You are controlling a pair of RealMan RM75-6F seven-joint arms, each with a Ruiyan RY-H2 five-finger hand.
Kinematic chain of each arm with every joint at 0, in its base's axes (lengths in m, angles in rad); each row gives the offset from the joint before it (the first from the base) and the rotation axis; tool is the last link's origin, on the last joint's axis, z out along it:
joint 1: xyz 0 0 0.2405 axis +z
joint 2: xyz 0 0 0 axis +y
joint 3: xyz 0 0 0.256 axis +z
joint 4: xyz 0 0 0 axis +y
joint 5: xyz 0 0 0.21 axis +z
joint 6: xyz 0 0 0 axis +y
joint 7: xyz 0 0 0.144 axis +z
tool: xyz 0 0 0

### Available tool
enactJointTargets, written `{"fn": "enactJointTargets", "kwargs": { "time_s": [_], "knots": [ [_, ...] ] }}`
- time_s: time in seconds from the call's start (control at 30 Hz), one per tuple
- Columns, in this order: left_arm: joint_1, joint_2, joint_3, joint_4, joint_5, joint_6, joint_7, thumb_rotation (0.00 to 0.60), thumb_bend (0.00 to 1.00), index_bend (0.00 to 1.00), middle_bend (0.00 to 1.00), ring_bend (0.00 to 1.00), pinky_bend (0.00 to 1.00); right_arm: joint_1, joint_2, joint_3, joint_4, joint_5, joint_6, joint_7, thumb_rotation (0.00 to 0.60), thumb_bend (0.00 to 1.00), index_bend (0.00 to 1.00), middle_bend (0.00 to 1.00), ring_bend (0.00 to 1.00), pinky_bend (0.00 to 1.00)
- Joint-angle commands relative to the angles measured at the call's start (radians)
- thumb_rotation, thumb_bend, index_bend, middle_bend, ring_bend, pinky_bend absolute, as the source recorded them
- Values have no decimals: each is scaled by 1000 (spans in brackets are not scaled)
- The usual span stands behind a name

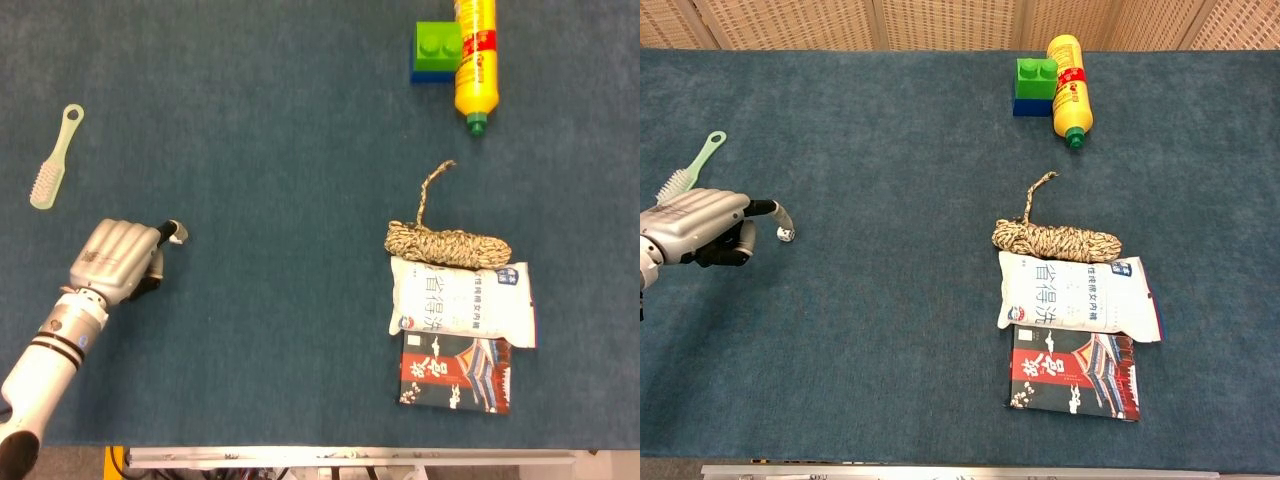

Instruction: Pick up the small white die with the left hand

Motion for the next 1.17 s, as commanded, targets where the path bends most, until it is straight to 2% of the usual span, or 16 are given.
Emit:
{"fn": "enactJointTargets", "kwargs": {
  "time_s": [0.03,0.2,0.3,0.4,0.47,0.5,0.53,0.63,0.7,0.77,0.93,1.17],
  "knots": [
    [29,39,21,-56,64,51,-20,600,906,274,1000,1000,1000,-1,1,0,-1,-1,1,1,600,136,441,213,185,275],
    [78,140,70,-126,188,128,-81,600,896,234,1000,991,1000,-5,4,1,-6,-4,13,-1,600,136,441,213,185,276],
    [117,187,91,-131,245,194,-104,600,866,214,927,883,991,-10,6,2,-8,-2,24,-7,600,137,441,213,185,276],
    [145,228,101,-121,264,231,-111,600,779,204,668,679,885,-15,3,4,-7,3,35,-18,600,136,441,213,185,275],
    [158,244,97,-116,264,252,-109,600,699,200,446,490,803,-18,1,6,-5,10,42,-28,600,137,441,213,185,275],
    [164,249,94,-112,265,261,-110,600,682,199,404,451,773,-20,0,6,-5,13,46,-32,600,136,441,213,185,275],
    [169,254,93,-108,268,268,-112,600,653,199,334,381,700,-22,-1,6,-5,14,51,-37,600,136,441,213,185,275],
    [177,285,105,-96,294,267,-140,600,605,206,214,227,451,-31,-3,5,-9,13,69,-52,600,136,441,213,185,276],
    [186,310,115,-89,316,274,-180,600,601,220,194,186,358,-37,-4,4,-11,14,80,-61,600,137,441,213,185,276],
    [202,323,121,-68,333,290,-232,600,600,267,192,178,329,-41,-4,3,-12,14,87,-69,600,137,441,213,185,275],
    [241,314,109,10,336,335,-354,600,597,361,195,177,326,-50,-3,1,-13,9,105,-89,600,136,441,213,185,276],
    [243,297,71,73,324,336,-431,600,593,376,211,177,330,-54,-9,5,0,35,99,-100,600,137,441,213,185,276]
  ]
}}
